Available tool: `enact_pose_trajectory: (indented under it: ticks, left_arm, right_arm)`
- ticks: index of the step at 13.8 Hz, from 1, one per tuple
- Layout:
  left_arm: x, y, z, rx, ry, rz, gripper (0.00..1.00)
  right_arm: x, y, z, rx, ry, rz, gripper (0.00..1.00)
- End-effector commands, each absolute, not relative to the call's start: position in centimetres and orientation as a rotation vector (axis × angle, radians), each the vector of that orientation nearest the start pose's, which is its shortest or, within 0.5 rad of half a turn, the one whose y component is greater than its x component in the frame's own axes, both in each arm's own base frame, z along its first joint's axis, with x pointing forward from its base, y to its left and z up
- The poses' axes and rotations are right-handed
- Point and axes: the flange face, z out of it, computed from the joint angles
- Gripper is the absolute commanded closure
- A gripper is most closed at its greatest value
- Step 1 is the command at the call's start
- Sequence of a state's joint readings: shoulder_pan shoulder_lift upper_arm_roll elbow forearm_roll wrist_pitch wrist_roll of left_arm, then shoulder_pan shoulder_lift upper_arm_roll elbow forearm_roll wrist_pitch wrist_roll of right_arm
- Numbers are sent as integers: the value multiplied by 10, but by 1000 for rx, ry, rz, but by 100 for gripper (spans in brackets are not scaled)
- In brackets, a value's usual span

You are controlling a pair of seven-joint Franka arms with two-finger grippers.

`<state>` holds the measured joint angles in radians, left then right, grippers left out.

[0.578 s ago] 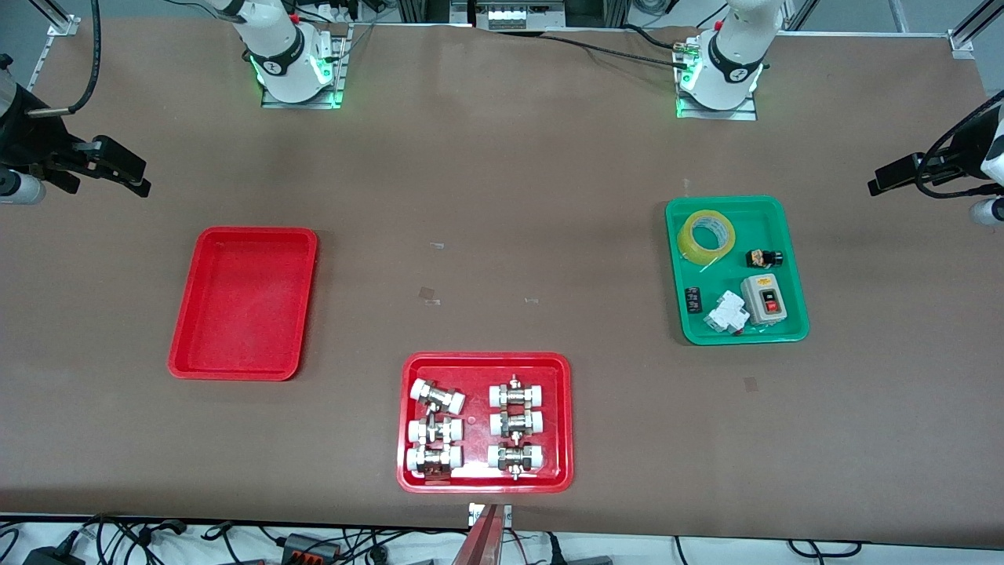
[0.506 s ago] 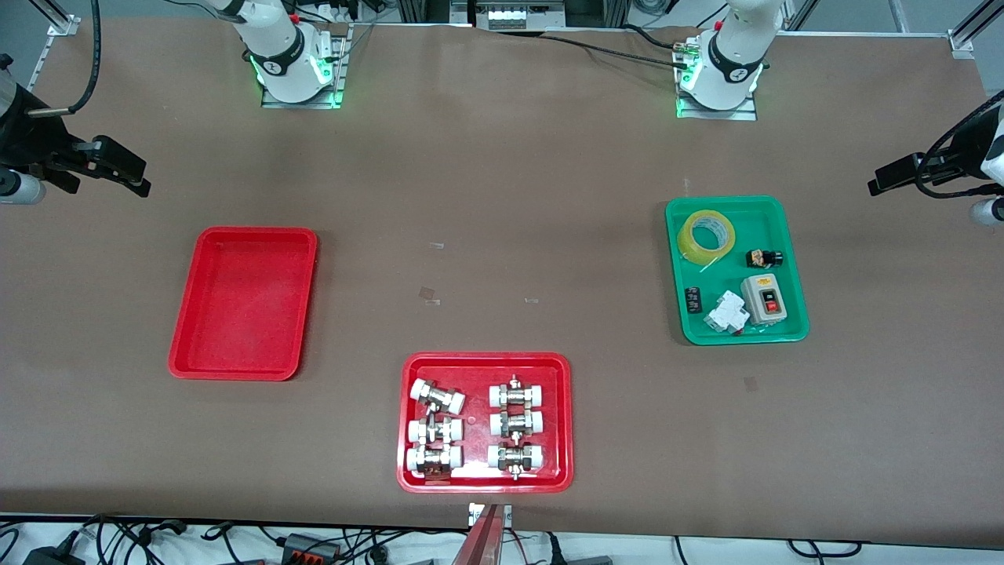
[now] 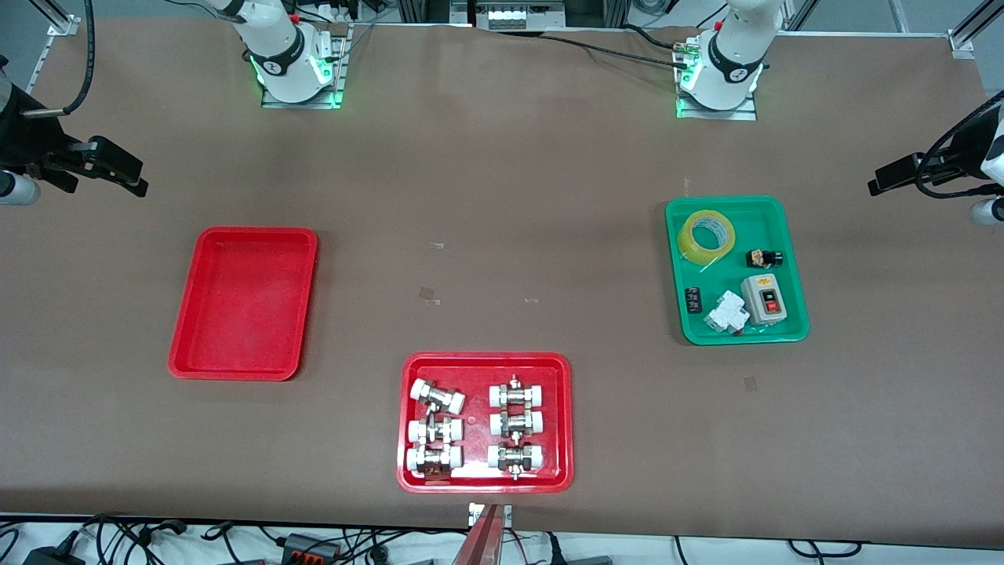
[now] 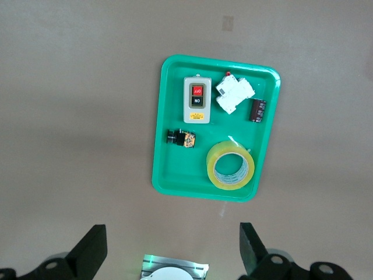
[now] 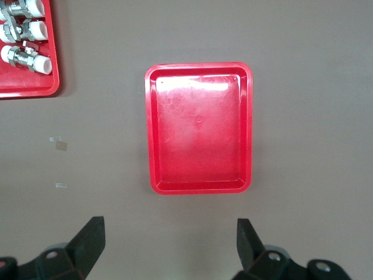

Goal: Left arm passes tape to right arm into tray
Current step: 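Reach the left gripper down toward the tape roll on the green tray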

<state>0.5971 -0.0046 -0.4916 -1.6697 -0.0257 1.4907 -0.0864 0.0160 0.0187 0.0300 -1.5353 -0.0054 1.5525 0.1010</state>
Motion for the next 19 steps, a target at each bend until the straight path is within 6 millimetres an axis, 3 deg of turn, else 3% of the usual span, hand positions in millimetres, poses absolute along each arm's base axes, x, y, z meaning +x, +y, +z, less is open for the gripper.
enact_pose_trajectory:
  ticks: [1, 4, 6, 7, 8, 9, 11, 13, 14, 17, 19]
  left_arm:
    - [546, 55, 557, -3182, -255, 345, 0]
    - [555, 57, 530, -3197, -244, 429, 0]
    - [566, 68, 501, -3216, -252, 488, 0]
    - [574, 74, 480, -3231, -261, 486, 0]
    - [580, 76, 444, -3246, -266, 512, 0]
    - [578, 74, 420, -3249, -269, 531, 0]
    - [561, 67, 393, -3226, -266, 589, 0]
    - [541, 66, 349, -3215, -290, 612, 0]
    - [531, 62, 337, -3208, -290, 602, 0]
    - [504, 38, 283, -3206, -268, 563, 0]
    - [493, 17, 264, -3214, -222, 534, 0]
  right_arm:
    - [559, 23, 632, -3131, 84, 15, 0]
    - [560, 23, 632, -3132, 93, 6, 0]
    - [561, 22, 634, -3135, 99, -14, 0]
    - [561, 23, 634, -3134, 96, -14, 0]
    - [561, 23, 632, -3134, 87, -9, 0]
    - [561, 24, 632, -3134, 84, -9, 0]
    - [561, 23, 631, -3138, 84, -7, 0]
    - [561, 24, 630, -3138, 84, 0, 0]
    - [561, 24, 628, -3134, 84, 5, 0]
    - [561, 25, 627, -3132, 82, 8, 0]
    - [561, 25, 627, -3131, 79, 6, 0]
